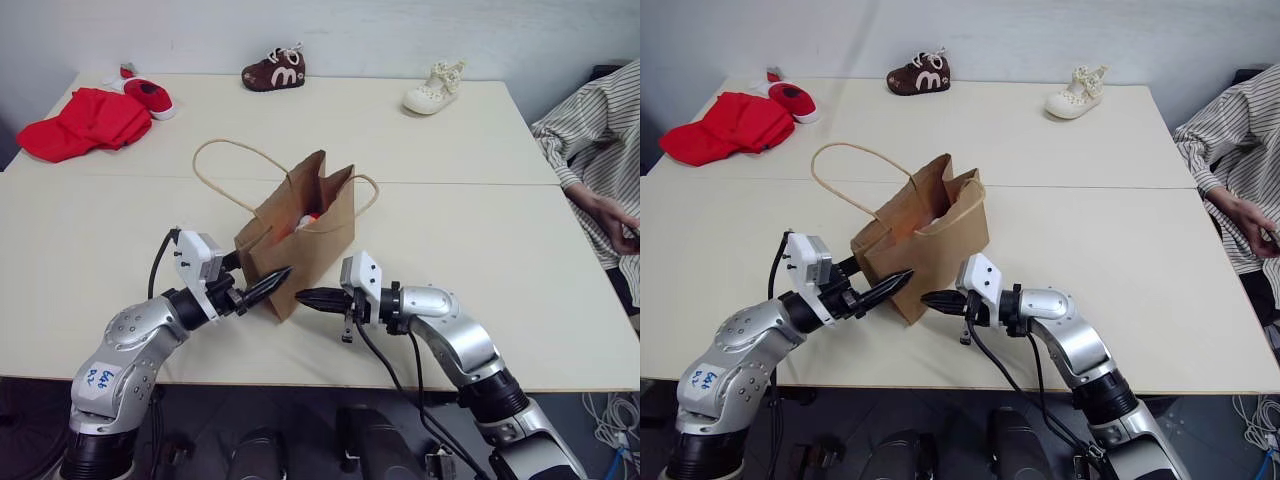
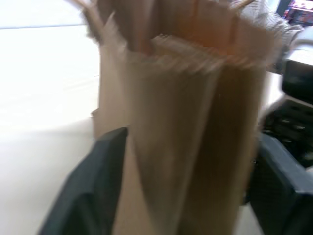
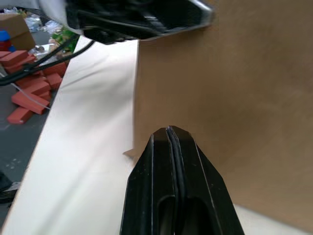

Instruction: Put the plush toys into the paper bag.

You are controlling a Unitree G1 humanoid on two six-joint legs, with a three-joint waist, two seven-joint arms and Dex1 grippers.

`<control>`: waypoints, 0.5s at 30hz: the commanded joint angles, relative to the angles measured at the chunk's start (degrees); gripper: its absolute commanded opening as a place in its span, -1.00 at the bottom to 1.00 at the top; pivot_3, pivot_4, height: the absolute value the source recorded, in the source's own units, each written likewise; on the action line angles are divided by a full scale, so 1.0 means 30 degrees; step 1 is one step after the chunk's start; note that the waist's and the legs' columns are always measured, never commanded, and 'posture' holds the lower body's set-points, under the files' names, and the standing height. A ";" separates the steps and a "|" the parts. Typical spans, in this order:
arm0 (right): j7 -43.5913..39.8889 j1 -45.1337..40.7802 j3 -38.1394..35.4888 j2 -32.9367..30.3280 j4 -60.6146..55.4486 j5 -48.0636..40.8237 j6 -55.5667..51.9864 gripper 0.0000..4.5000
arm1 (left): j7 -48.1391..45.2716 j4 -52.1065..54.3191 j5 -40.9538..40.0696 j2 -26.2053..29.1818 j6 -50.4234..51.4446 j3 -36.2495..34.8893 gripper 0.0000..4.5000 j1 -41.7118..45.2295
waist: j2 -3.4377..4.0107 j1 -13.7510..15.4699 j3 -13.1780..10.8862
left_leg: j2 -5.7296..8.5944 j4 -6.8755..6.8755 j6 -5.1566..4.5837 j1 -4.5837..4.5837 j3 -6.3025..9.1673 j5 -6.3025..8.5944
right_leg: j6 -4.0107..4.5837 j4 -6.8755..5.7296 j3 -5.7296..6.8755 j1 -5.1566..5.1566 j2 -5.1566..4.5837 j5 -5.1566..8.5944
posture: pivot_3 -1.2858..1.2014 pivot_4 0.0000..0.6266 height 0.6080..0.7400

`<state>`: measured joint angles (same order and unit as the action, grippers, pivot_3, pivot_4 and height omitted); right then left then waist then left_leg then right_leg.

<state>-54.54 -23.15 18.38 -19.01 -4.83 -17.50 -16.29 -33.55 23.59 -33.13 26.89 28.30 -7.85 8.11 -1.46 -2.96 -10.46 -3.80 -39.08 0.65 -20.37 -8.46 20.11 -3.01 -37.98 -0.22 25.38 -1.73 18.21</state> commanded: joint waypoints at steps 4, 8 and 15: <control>-0.0639 0.1259 -0.1024 -0.1028 -0.1919 -0.0878 0.0011 -1.00 | -0.1041 -0.0197 -0.0324 -0.0178 -0.0515 0.0333 -0.59 0.0932 | -0.0003 0.0086 0.0002 | 0.0004 -0.0001 -0.0004 0.0000 0.0000 0.0002 | 0.0000 0.0002 0.0002 -0.0001 -0.0003 -0.0001 | 0.03 -0.52 1.00; -0.0803 0.3441 -0.3185 -0.2820 -0.3574 -0.1834 0.0126 -1.00 | -0.4412 -0.1664 -0.1177 0.1579 -0.0914 -0.0436 -0.98 0.1879 | -0.0002 0.0157 0.0001 | -0.0002 0.0002 -0.0002 0.0001 0.0001 0.0002 | 0.0001 0.0002 0.0007 0.0000 0.0005 0.0000 | 0.03 -0.52 1.00; -0.3059 0.8401 -1.0149 -0.7306 -0.4565 -0.3959 0.1907 -1.00 | -1.2591 -0.4795 -0.2397 0.4780 -0.0841 0.0767 -0.98 0.4553 | 0.0001 0.0538 0.0000 | 0.0030 -0.0008 -0.0024 0.0010 -0.0011 0.0011 | -0.0009 0.0032 0.0010 -0.0030 0.0006 -0.0005 | 0.03 -0.52 1.00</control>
<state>-61.95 1.42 -6.91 -39.93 -16.42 -26.54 -12.76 -66.47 9.88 -39.25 40.47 26.96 -6.60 20.84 -1.46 -1.35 -10.46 -3.70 -39.10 0.58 -20.33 -8.52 20.15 -3.05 -37.87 -0.20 25.27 -1.68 18.19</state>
